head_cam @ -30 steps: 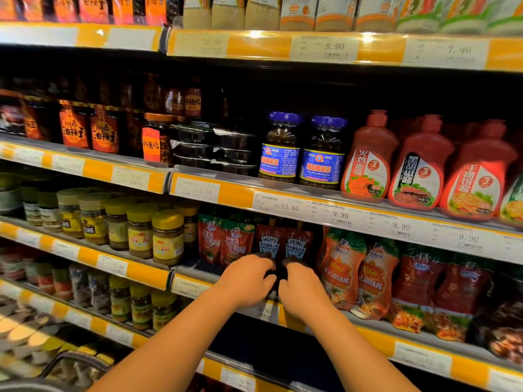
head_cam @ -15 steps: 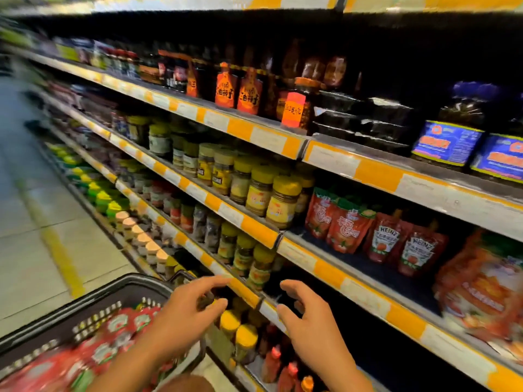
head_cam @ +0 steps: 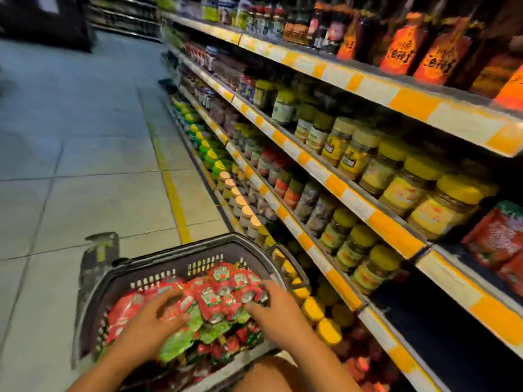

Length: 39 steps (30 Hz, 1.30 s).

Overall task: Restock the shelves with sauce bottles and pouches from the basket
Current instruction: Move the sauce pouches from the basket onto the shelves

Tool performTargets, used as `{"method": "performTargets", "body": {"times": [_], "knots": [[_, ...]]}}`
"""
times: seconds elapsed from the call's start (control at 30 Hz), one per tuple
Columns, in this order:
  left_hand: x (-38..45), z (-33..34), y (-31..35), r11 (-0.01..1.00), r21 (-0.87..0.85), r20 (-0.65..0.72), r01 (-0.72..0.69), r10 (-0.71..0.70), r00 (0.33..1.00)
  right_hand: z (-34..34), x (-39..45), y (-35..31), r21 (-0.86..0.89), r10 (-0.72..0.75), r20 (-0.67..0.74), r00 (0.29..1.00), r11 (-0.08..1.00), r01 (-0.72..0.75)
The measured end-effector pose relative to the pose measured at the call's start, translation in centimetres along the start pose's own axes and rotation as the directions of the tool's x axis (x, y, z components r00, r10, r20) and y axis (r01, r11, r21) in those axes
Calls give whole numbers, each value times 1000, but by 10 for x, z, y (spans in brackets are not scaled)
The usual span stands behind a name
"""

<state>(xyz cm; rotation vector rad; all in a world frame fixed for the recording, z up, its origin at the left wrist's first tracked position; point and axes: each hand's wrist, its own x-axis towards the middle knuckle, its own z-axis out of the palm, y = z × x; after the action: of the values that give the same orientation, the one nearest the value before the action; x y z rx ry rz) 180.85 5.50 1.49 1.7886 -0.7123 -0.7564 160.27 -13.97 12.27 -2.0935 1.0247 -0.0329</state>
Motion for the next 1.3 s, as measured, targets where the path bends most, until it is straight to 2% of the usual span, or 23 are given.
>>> {"method": "performTargets", "body": {"times": [0.2, 0.37, 0.6, 0.7, 0.8, 0.93, 1.13, 1.3], "knots": [[0, -22, -38, 991, 18, -27, 130, -129, 991, 59, 52, -25, -54, -19, 85, 996, 998, 24], [11, -28, -44, 982, 89, -38, 169, -166, 985, 95, 86, -27, -71, 16, 75, 997, 997, -10], [37, 4, -44, 985, 94, -37, 145, -142, 989, 102, 110, 8, -25, 97, -112, 989, 995, -101], [48, 39, -41, 977, 83, -44, 195, -192, 980, 97, 124, 14, -38, 136, -187, 973, 989, -146], [58, 66, -37, 960, 98, -120, 261, -249, 961, 98, 131, 23, -52, 176, -201, 964, 980, -190], [68, 85, -35, 946, 130, -263, 298, -257, 930, 101, 139, 34, -72, 205, -232, 951, 971, -227], [76, 97, -36, 921, 139, -291, 365, -314, 904, 104, 147, 40, -119, 248, -291, 924, 949, -292], [84, 102, -32, 900, 116, -328, 421, -365, 871, 102, 154, 43, -55, 303, -307, 902, 941, -335]]}}
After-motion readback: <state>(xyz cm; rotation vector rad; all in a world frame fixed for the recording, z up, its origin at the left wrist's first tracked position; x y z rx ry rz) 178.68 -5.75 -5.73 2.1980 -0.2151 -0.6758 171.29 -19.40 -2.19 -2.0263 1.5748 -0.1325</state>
